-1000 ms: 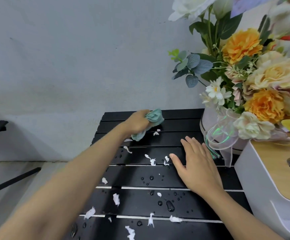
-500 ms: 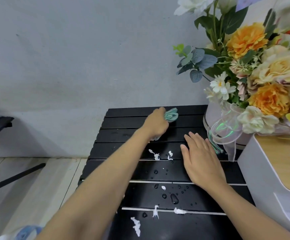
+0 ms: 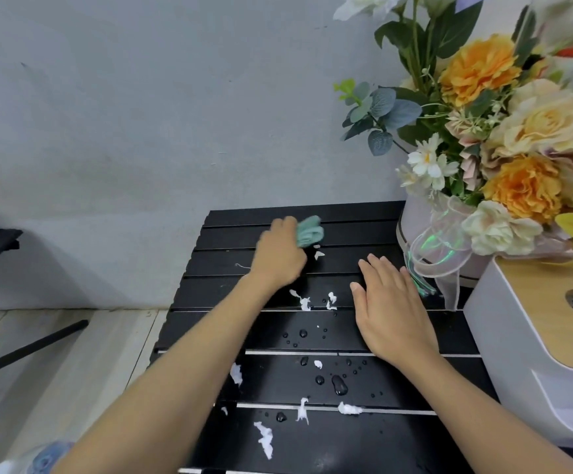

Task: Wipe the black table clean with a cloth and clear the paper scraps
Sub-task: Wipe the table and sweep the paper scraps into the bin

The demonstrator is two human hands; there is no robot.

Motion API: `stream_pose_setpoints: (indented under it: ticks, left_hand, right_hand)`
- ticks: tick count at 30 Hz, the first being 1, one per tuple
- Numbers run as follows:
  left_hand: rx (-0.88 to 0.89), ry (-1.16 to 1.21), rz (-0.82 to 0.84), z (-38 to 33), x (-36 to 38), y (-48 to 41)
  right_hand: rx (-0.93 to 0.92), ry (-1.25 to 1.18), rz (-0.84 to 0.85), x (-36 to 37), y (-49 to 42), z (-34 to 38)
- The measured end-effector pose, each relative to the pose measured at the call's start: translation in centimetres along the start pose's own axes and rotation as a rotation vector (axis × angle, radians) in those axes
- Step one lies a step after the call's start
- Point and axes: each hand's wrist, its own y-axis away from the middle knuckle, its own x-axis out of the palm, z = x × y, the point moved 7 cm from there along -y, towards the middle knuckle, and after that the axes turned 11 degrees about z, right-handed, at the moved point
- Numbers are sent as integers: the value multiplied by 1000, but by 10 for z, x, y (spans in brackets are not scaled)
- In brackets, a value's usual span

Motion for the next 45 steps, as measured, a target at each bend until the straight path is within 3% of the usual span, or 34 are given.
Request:
stream_pose_setpoints:
  ticks: [2,3,7,9,11,14,16,18,20,23,26,29,32,35,36,38,40,41,43,45]
  left_hand:
    - [69,284,241,-5,-1,-1]
    - [52,351,246,6,-16,-5]
    - [-248,63,-139,91,-76,-22]
    - [-462,-53,-143,110,-64,-14]
    - [-522,-162,-173,92,-43,-4]
    - [-281,-219,-181,36,-16,9]
    - [-5,-143,-36,4,1,21]
    - [116,41,154,-6,-3,25]
    - [86,21,103,9,-29,10]
    - [-160,-58,-187,65,-67,-21]
    - [-392,-100,-196,81,-47,-25]
    - [-216,-220,-191,35,-22,-16]
    - [157,-135,12,-7,1,6]
    - [256,70,381,-15,-6,20]
    - [247,83,366,-9,-18,15]
    - [113,85,112,30,-52,-6]
    - [-177,39,-182,85,-73,-18]
    - [-325,29,-243,102,-72,-18]
    - [-468,14,-237,98,-54,-17]
    - [-351,-41,-191,47,-30,-26]
  right_hand:
    - [-4,-17,-8,-2,0,-1]
    - [-6,-20,-9,-2,0,-1]
    - [-4,-20,-17,-1,0,-1]
    - [-11,-18,-21,-2,0,0]
    - [-6,-26,-29,-2,1,0]
    - [-17,-34,-42,-1,1,-2]
    - [-23,-37,-48,-2,1,-2]
    - [-19,-48,-58,-3,1,-2]
    - [-20,-49,-57,-3,0,-1]
    - [-20,-47,-62,-2,-2,-3]
    - [-16,-39,-55,-2,0,-2]
    - [-16,-43,-49,-1,-1,-2]
    - [-15,-38,-43,-2,0,-2]
    - [-12,-49,-42,-4,0,-1]
    - [-16,-48,-40,-3,0,-1]
    - [-24,-50,-46,-3,0,-2]
    - [-20,-45,-54,-3,0,-1]
    - [-16,-40,-55,-3,0,-1]
    - [-15,-32,-41,-1,-1,0]
    - [-6,-35,-42,0,-1,-1]
